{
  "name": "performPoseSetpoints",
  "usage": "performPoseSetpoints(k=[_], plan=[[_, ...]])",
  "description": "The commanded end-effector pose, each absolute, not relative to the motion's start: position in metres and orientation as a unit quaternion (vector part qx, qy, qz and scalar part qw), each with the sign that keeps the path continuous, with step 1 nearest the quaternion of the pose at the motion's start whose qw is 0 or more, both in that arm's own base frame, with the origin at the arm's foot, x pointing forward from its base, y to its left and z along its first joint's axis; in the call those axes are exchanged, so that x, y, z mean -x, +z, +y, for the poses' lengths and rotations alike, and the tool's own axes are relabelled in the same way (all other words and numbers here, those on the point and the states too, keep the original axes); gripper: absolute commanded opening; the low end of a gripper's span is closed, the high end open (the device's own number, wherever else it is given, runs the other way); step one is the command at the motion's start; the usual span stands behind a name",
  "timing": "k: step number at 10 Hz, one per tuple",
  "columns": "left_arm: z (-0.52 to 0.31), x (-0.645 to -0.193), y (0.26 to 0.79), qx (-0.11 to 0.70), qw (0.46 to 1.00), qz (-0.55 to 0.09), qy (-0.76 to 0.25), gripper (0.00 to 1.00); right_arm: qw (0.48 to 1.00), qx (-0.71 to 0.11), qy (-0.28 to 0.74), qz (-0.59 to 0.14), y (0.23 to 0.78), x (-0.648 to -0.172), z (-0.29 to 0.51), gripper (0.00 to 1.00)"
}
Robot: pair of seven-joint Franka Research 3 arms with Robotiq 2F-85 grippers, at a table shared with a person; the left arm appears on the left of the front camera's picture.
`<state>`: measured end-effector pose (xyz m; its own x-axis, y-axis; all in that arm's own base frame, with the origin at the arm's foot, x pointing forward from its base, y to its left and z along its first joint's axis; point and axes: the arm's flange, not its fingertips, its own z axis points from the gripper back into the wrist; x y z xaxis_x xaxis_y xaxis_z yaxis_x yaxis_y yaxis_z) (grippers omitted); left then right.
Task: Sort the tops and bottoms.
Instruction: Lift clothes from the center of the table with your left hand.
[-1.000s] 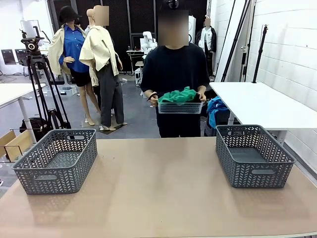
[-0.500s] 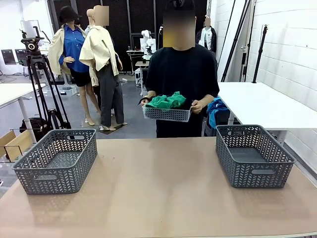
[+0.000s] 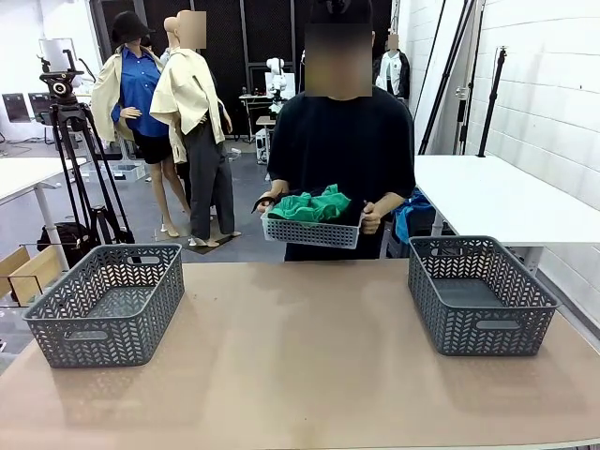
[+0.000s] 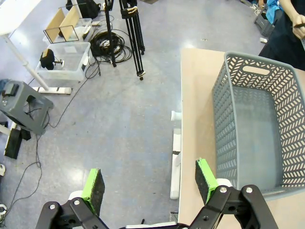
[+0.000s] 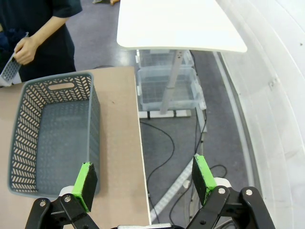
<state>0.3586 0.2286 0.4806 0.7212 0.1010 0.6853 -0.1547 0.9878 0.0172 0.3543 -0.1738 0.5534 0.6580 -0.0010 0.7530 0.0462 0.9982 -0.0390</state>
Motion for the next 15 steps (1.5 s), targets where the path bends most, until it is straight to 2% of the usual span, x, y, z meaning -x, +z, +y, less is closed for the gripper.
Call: performPoseSetpoints(k=[1,15], plan=[[0.2311,-0.3573,0.4798,-0.038,0.927,-0.366,0.07,1.0,0.91,0.026,-0.013,-0.413,0.5527,-0.3546,-0.1744,1.0],[0.2311,-0.3573,0.4798,-0.038,0.927,-0.366,0.07,1.0,0.91,0.026,-0.013,-0.413,0.5527,-0.3546,-0.1744,1.0]])
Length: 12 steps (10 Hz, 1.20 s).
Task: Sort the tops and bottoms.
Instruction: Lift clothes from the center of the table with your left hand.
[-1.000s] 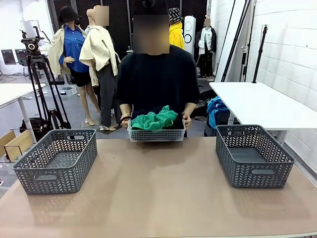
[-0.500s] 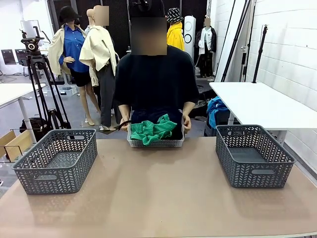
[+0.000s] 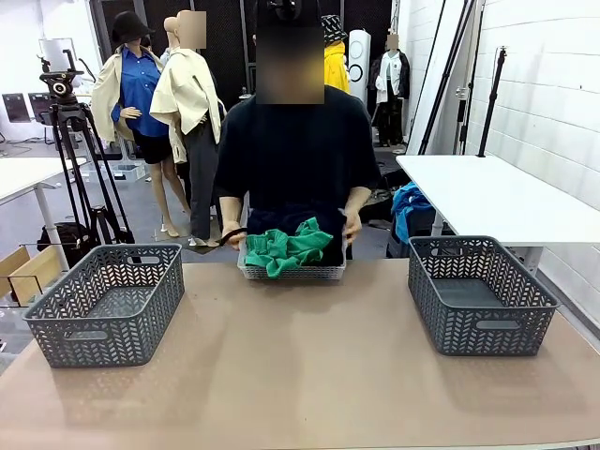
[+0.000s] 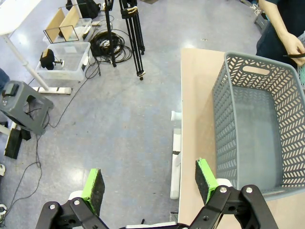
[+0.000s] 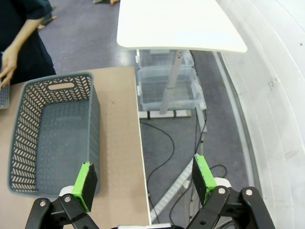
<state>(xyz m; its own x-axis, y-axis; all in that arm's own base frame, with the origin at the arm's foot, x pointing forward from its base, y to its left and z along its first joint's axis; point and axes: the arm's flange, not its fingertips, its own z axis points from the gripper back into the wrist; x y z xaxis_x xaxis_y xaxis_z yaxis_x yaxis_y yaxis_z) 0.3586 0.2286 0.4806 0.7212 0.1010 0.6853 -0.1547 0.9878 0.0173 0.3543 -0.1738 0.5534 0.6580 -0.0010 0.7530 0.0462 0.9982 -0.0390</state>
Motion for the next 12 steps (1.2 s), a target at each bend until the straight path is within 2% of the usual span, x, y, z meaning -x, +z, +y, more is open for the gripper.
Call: performPoseSetpoints(k=[1,12], plan=[[0.2311,-0.3573,0.4798,-0.038,0.927,-0.366,0.07,1.0,0.91,0.026,-0.013,-0.413,0.5527,-0.3546,-0.1744,1.0],[0.2311,-0.3573,0.4798,-0.038,0.927,-0.366,0.07,1.0,0.91,0.026,-0.013,-0.413,0.5527,-0.3546,-0.1744,1.0]])
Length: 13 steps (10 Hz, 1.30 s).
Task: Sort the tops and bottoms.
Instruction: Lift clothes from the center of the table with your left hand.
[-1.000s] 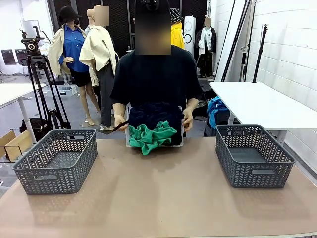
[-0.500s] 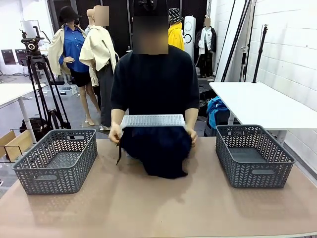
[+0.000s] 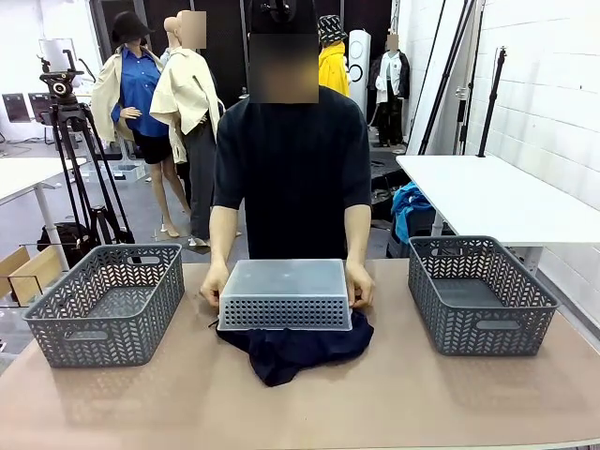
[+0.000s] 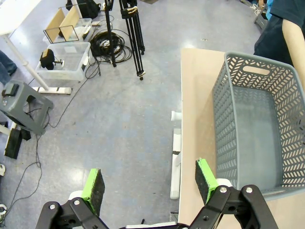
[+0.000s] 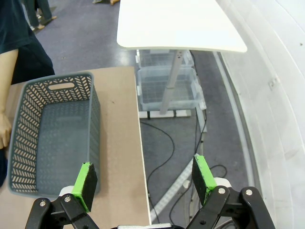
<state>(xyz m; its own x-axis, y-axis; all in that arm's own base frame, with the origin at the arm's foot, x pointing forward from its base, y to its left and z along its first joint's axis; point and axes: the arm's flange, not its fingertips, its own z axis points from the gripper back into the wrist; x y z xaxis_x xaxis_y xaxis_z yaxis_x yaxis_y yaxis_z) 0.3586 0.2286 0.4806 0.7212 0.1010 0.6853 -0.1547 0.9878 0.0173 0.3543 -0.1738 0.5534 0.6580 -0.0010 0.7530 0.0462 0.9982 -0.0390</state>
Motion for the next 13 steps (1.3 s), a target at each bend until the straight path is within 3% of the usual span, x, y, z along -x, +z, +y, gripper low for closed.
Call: performPoseSetpoints(k=[1,13], plan=[[0.2311,-0.3573,0.4798,-0.038,0.927,-0.366,0.07,1.0,0.91,0.026,-0.013,-0.413,0.5527,-0.3546,-0.1744,1.0],[0.2311,-0.3573,0.4798,-0.038,0.927,-0.366,0.07,1.0,0.91,0.026,-0.013,-0.413,0.5527,-0.3546,-0.1744,1.0]])
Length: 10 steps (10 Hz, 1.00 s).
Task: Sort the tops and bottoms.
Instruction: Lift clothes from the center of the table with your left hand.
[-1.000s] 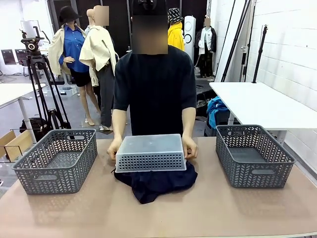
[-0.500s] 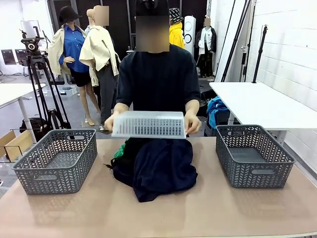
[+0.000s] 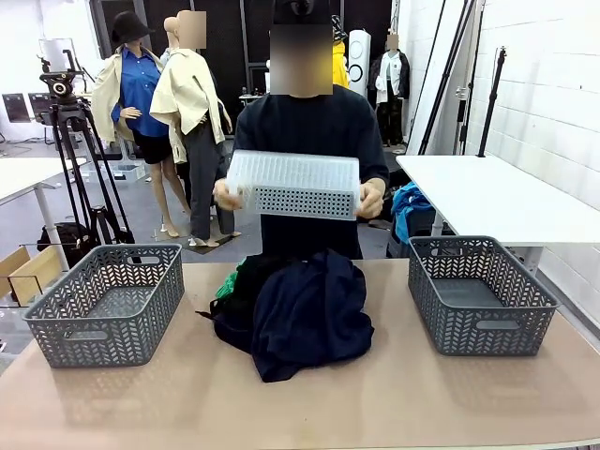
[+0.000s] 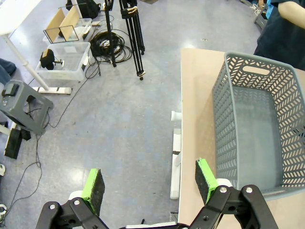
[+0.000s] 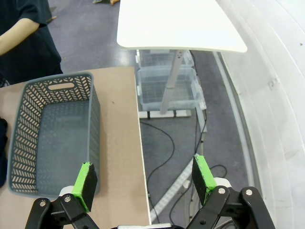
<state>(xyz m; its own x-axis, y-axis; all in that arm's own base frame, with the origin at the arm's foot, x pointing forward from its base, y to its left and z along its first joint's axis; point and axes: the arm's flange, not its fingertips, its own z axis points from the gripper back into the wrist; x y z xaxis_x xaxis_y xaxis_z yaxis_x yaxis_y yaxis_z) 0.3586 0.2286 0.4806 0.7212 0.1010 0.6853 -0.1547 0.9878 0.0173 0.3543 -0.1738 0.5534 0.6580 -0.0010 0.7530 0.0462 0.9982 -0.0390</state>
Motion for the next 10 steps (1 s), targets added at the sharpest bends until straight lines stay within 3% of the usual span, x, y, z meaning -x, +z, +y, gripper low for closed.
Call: performPoseSetpoints(k=[1,10], plan=[[0.2311,-0.3573,0.4798,-0.038,0.927,-0.366,0.07,1.0,0.91,0.026,-0.013,-0.413,0.5527,-0.3546,-0.1744,1.0],[0.2311,-0.3573,0.4798,-0.038,0.927,-0.366,0.07,1.0,0.91,0.026,-0.013,-0.413,0.5527,-0.3546,-0.1744,1.0]])
